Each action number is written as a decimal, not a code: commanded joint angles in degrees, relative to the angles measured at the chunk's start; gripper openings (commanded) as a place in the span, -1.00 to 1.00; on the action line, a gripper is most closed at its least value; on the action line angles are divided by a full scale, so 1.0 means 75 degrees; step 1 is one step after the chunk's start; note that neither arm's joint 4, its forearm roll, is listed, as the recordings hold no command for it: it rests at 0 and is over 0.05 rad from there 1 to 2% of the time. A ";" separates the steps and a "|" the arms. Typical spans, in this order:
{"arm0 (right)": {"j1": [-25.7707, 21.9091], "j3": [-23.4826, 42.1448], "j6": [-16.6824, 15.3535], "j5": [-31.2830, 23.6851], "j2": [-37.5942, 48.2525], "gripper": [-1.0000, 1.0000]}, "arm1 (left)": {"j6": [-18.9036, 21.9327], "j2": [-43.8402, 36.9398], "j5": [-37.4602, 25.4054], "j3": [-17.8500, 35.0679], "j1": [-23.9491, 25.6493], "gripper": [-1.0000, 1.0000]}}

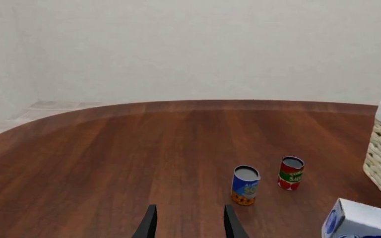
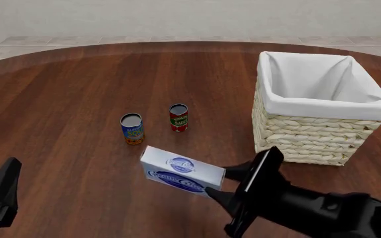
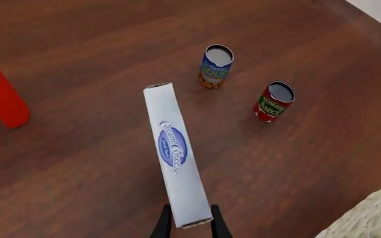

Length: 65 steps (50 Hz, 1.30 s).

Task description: Pick up the cream cheese box, and put it in the basket.

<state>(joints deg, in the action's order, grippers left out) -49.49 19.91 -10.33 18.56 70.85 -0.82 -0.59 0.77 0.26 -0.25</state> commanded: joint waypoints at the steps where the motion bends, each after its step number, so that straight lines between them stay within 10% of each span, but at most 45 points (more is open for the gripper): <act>1: 0.0186 0.0123 -0.0039 -0.0189 -0.0389 -1.00 | -0.0015 0.0038 -0.0018 0.0002 -0.0004 1.00; 65: 0.0669 0.1289 -0.0893 -0.2030 -0.1869 -1.00 | -0.0124 0.0062 0.0032 0.0032 -0.0074 1.00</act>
<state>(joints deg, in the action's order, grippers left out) -44.74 27.79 -16.74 5.14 58.46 -1.56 -0.16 0.90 0.49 -0.74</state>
